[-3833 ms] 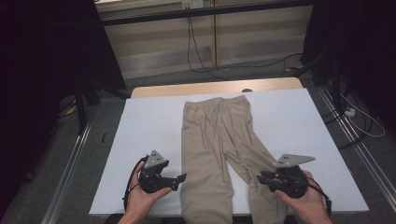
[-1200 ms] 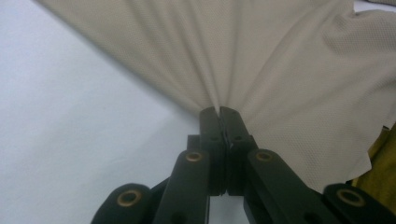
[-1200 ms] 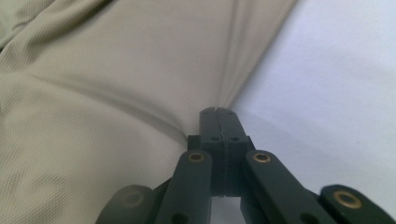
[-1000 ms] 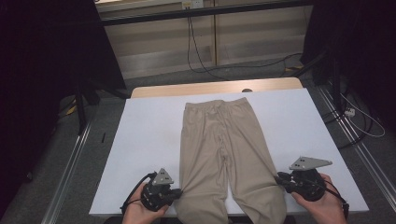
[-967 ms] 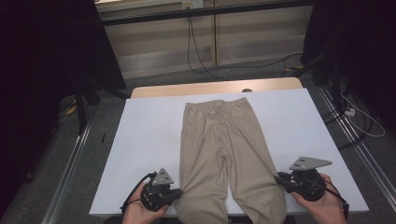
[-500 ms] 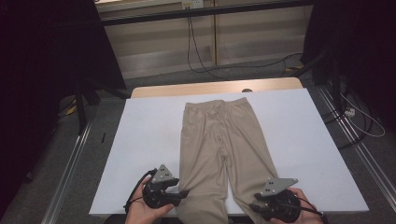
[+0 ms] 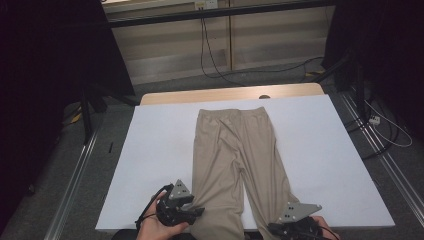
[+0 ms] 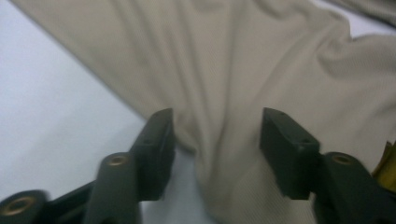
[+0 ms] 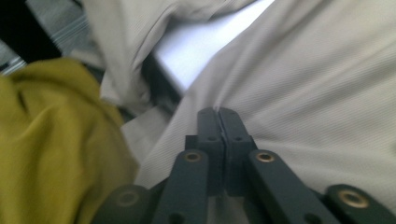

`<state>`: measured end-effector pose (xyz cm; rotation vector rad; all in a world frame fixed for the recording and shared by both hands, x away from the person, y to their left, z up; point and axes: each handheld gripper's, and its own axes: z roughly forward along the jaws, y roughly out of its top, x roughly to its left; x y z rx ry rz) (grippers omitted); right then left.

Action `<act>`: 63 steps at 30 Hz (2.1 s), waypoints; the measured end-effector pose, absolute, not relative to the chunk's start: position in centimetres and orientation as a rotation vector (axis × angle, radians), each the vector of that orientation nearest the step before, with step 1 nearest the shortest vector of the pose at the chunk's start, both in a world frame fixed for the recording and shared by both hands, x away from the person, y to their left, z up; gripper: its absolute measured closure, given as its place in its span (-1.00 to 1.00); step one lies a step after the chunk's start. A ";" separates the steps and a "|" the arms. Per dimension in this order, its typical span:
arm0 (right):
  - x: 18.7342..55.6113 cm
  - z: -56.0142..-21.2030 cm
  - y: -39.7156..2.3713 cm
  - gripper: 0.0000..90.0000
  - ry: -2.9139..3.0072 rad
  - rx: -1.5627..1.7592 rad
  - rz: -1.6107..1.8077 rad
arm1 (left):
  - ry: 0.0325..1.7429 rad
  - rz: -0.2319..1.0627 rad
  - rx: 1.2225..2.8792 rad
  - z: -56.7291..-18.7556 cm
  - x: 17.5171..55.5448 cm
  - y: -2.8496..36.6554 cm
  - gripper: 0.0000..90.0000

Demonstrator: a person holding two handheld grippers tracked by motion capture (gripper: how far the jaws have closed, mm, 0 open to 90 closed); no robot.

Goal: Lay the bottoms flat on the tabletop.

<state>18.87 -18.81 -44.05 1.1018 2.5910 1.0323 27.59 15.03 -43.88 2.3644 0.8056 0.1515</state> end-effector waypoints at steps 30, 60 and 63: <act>30.7 -44.9 -24.9 0.62 2.309 1.391 0.957 | 0.844 0.195 2.207 -42.8 28.6 17.0 -0.14; 29.3 -43.9 -27.9 -0.03 2.099 1.449 1.185 | 0.891 0.339 2.046 -42.5 30.5 18.2 -0.83; 28.9 -43.4 -27.8 -0.21 2.073 1.419 1.236 | 0.877 0.376 2.013 -42.4 30.4 18.4 -0.88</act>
